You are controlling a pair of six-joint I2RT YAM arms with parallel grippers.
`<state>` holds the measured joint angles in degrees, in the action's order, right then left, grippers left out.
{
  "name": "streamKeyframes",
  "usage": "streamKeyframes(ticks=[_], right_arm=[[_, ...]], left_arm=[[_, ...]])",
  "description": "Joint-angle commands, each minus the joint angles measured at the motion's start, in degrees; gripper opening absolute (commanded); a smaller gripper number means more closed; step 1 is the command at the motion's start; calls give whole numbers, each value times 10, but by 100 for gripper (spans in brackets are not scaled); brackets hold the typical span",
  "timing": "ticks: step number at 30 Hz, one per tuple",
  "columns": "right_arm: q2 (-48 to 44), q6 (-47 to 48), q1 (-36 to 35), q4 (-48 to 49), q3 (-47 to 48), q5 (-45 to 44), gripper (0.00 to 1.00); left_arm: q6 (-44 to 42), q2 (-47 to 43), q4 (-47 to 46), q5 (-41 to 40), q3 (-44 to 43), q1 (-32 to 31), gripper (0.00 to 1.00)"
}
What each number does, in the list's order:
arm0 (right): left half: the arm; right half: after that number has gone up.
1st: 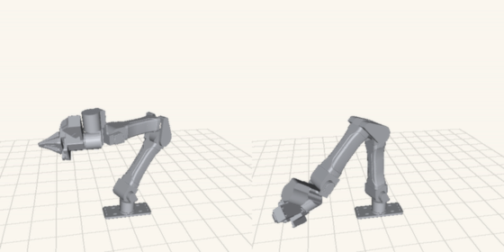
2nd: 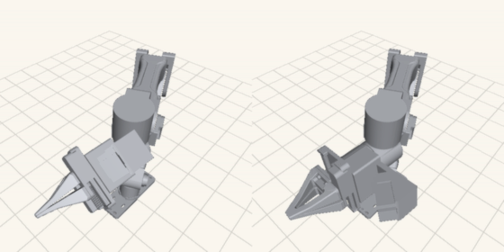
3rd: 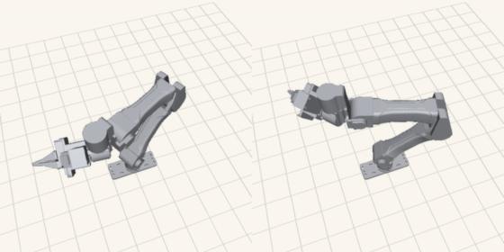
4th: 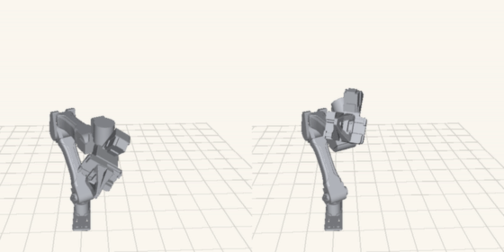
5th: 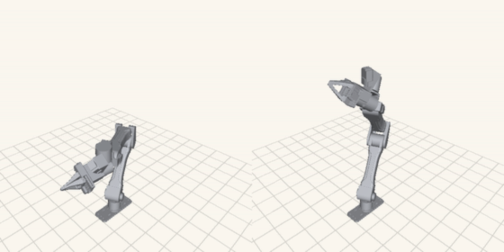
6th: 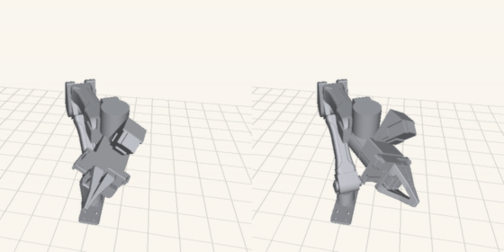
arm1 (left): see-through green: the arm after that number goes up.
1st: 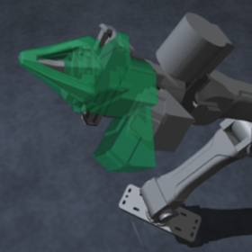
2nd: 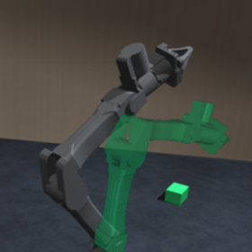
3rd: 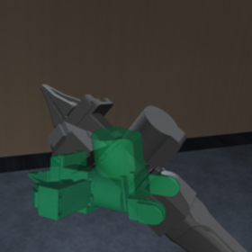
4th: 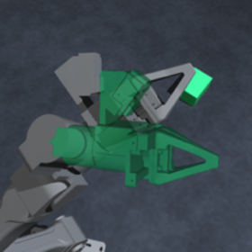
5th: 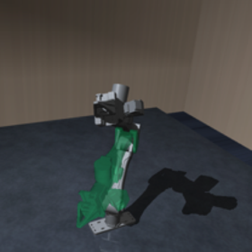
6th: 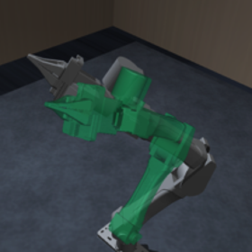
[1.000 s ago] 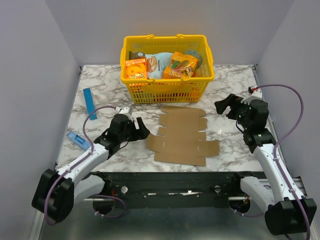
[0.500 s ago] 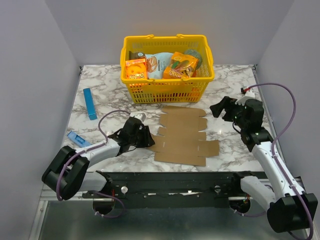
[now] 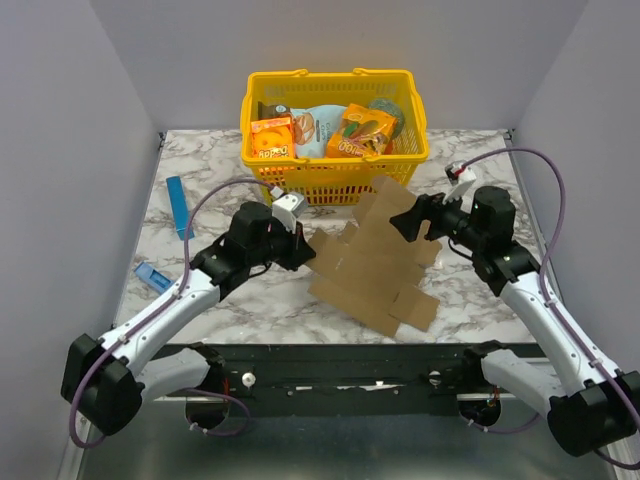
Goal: Fold the paper box
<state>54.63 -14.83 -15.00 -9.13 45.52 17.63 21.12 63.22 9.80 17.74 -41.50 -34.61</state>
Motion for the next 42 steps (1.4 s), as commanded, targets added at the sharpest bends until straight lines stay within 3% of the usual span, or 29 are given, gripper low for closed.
streamKeyframes(ticks=[1, 5, 14, 21, 34, 42], right_arm=[[23, 72, -27, 2, 57, 150, 94], [31, 112, -41, 10, 91, 229, 95], [90, 218, -98, -53, 233, 305, 90], [184, 294, -154, -132, 320, 299, 73], [224, 315, -204, -96, 289, 286, 70], [241, 313, -227, -79, 293, 288, 62]], left_arm=[[-173, -26, 158, 97, -95, -1, 0], [-313, -6, 267, 100, -182, -1, 0], [-397, 47, 350, 106, -302, 2, 0], [-415, 60, 376, 121, -350, 2, 0], [-428, 66, 384, 162, -373, 2, 0], [-423, 71, 378, 183, -375, 2, 0]])
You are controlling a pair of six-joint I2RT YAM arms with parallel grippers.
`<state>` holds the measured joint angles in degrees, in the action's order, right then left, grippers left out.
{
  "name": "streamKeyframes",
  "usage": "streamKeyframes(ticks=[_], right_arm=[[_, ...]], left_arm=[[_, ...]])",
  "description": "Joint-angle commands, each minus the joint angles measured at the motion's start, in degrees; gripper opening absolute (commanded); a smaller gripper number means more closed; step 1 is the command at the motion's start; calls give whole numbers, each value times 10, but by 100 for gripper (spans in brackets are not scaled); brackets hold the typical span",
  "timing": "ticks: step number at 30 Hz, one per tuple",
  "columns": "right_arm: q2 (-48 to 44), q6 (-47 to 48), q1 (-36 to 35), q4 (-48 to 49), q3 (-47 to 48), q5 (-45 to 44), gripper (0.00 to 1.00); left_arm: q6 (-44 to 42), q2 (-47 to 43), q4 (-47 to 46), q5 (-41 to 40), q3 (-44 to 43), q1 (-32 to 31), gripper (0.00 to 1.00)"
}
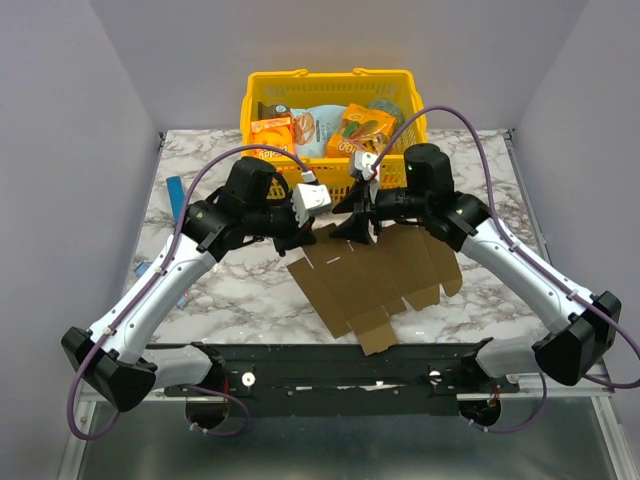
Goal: Fold the paper box
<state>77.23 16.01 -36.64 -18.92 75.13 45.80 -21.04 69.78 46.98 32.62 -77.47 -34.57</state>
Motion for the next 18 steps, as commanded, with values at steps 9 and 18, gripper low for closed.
streamKeyframes(ticks=[9, 18], right_arm=[[14, -6, -14, 20, -7, 60, 27], [-12, -20, -12, 38, -34, -5, 1]], left_arm=[[19, 2, -28, 41, 1, 2, 0], [139, -59, -192, -115, 62, 17, 87]])
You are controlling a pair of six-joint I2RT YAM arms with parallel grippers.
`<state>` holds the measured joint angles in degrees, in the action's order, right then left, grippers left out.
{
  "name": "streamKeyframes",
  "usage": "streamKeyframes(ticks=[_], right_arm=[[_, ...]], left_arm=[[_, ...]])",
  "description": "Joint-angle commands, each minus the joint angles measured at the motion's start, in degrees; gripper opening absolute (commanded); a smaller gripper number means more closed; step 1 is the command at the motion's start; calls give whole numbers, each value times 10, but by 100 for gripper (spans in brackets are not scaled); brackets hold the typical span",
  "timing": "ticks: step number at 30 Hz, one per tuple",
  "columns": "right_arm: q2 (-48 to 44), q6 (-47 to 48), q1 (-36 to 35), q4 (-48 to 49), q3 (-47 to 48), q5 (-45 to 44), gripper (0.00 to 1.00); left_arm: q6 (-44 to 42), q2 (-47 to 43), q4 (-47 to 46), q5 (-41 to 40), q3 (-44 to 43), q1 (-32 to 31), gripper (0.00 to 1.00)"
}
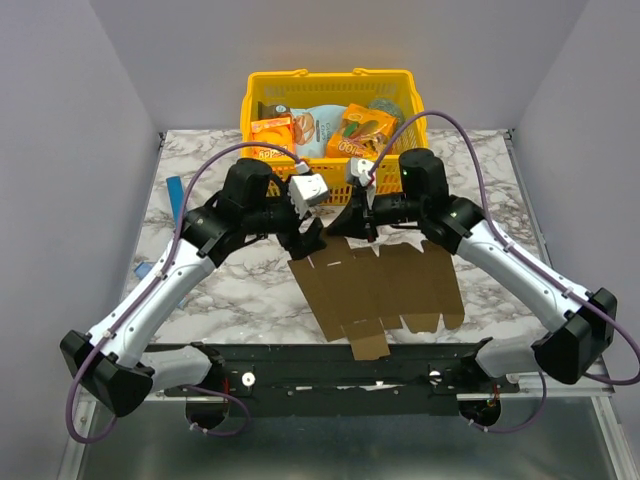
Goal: Fold the paper box
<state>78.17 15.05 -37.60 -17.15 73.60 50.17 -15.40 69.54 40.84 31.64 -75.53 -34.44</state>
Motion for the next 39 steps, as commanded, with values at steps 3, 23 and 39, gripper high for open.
streamKeyframes(ticks=[3, 23, 39], right_arm=[[-40, -42, 21, 74, -48, -79, 1], [-122, -338, 173, 506, -304, -88, 1], [-157, -318, 181, 486, -329, -157, 1]], left_arm=[[179, -125, -236, -141, 119, 74, 99], [505, -23, -737, 36, 480, 168, 99], [546, 89, -890, 166, 502, 113, 89]])
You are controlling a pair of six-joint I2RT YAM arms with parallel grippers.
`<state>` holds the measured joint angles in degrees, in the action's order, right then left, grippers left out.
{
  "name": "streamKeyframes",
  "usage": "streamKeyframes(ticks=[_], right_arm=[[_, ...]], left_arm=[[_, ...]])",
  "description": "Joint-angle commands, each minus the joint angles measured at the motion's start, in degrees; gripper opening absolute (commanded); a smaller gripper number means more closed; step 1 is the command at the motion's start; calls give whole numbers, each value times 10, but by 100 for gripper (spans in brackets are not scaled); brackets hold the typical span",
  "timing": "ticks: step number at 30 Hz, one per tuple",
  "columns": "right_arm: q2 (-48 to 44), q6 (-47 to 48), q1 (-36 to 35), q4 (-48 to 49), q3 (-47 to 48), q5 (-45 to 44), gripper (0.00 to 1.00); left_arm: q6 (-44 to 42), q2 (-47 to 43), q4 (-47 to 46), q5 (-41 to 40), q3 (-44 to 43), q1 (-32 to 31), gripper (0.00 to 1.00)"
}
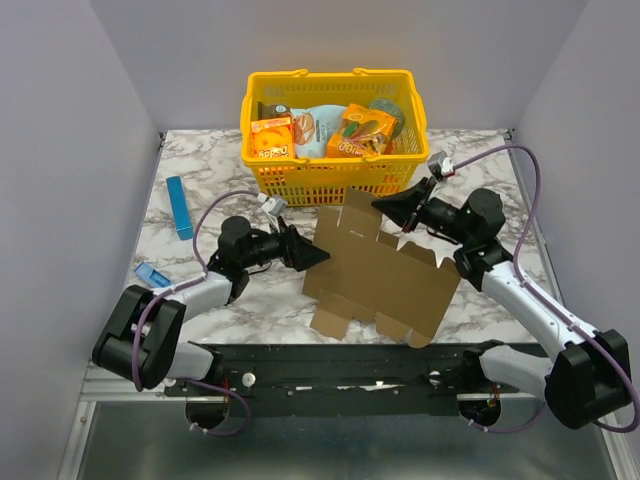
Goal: Fold the paper box
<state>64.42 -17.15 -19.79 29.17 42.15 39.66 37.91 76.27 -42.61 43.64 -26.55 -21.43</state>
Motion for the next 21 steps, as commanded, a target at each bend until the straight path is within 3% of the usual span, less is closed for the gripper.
streamKeyframes(ticks=[1, 4, 7, 8, 13, 14, 16, 17, 19, 20, 21], right_arm=[[-23, 6, 4, 23, -22, -60, 1], [-38, 13, 4, 23, -35, -84, 1], [-44, 15, 5, 23, -41, -99, 1], [-44, 16, 4, 22, -43, -103, 1], [-50, 20, 4, 9, -49, -123, 1], [-50, 23, 5, 6, -49, -126, 6], [-52, 23, 4, -7, -49, -138, 24], [-54, 28, 4, -14, -47, -142, 61], [-59, 33, 4, -50, -32, -168, 90], [-61, 44, 5, -61, -26, -176, 100], [-71, 51, 5, -72, -21, -182, 100]], left_arm=[[20, 27, -70, 51, 16, -19, 88], [52, 37, -123, 71, 26, -28, 86], [54, 48, -120, 79, 15, -41, 70], [53, 49, -116, 79, 13, -42, 59], [17, 30, -57, 73, -6, -42, 34], [7, 27, -37, 73, -14, -43, 22], [-44, 11, 52, 69, -46, -46, 11], [-63, 5, 90, 56, -58, -48, 4], [-117, -17, 229, 36, -109, -53, 0], [-162, -23, 272, 12, -127, -59, 0], [-184, -28, 356, 5, -168, -61, 0]])
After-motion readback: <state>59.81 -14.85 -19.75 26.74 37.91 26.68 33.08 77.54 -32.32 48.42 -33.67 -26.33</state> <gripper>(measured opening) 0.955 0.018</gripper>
